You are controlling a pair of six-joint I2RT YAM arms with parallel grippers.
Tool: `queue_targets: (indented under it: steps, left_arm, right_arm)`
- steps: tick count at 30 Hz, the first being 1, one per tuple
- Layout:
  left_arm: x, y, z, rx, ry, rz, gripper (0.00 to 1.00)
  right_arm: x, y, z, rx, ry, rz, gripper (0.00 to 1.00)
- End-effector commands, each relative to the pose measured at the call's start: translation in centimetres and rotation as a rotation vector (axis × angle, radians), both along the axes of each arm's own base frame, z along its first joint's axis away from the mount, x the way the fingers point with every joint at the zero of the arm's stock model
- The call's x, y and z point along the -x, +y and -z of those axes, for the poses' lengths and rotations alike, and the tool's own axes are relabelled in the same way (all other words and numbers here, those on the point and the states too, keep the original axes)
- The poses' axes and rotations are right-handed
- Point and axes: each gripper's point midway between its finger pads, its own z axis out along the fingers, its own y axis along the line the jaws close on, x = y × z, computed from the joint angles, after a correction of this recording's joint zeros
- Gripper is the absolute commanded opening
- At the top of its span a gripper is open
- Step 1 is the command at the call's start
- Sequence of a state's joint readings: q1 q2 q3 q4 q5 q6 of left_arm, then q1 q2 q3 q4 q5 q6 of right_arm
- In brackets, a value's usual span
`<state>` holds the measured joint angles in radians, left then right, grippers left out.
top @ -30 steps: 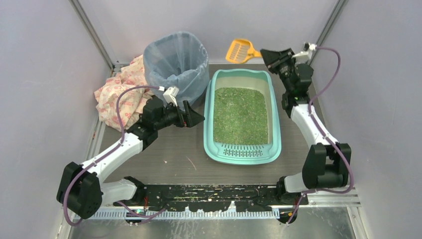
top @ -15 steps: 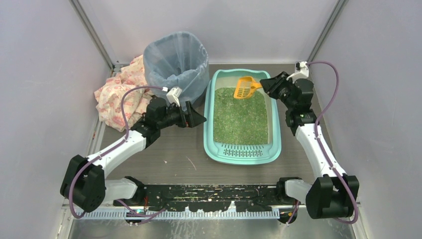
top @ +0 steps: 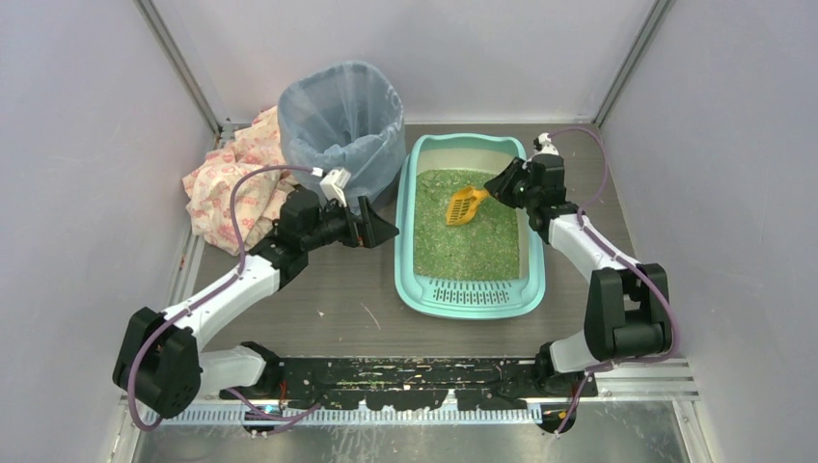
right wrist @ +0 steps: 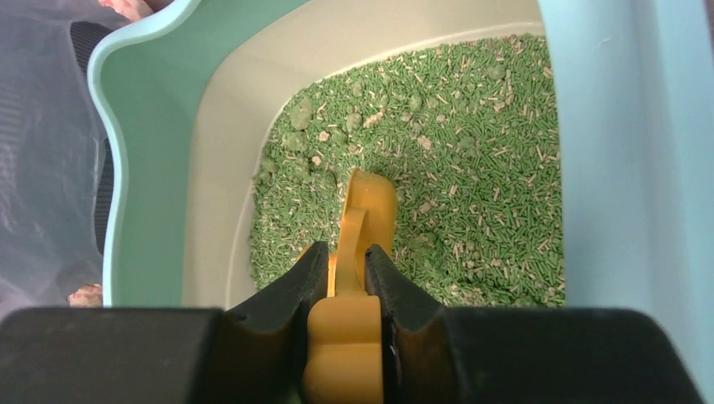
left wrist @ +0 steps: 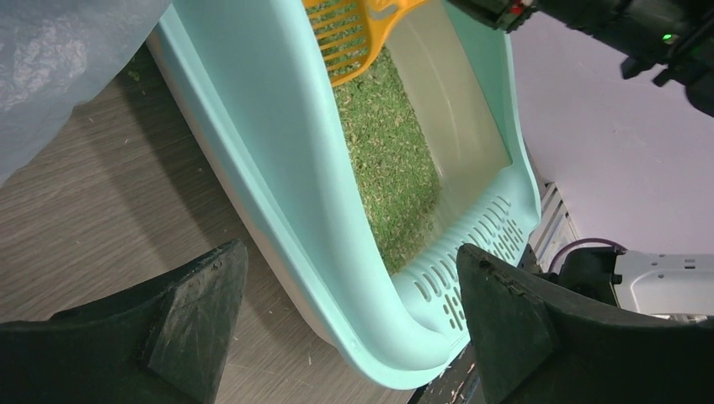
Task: Clean the litter box
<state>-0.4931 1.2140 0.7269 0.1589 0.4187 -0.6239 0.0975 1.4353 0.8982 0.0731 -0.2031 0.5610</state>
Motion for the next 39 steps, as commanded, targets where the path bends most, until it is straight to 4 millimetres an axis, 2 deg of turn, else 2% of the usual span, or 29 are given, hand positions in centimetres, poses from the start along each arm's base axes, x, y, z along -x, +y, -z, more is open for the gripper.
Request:
queue_targets:
  steps: [1,12,19,24,30,36,39]
  left_arm:
    - [0.1,0.5,-2.0,0.0,-0.093,0.004,0.94]
    - [0.2,0.5,-1.8,-0.004,-0.092,0.005,0.97]
    - [0.1,0.6,-1.5,-0.008,-0.085,0.002,0.98]
    - [0.0,0.5,-1.3,-0.01,-0.079,0.006,0.98]
    - [0.0,0.4,-1.3,-0.007,-0.077,0.011,0.98]
    - [0.1,0.1,-1.3,0.01,-0.07,0.02,0.97]
    - [0.1,0.1,-1.5,0.017,-0.075,0.019,0.97]
  right_arm:
    - [-2.4,0.2,-2.1,-0.032,-0.095,0.038,0.01]
    - [-4.6,2.1,1.5,-0.109,-0.065,0.023,0.01]
    - [-5.7,4.8,4.2,-0.2,-0.018,-0.049,0.01]
    - [-5.8,6.8,5.0,-0.255,-0.009,-0.1,0.01]
    - [-5.4,7.2,2.7,-0.327,-0.068,-0.125,0.01]
    - [-4.5,5.5,-1.7,-0.408,-0.161,-0.126,0.01]
    - [-4.0,4.4,-3.1,-0.412,-0.188,-0.116,0.01]
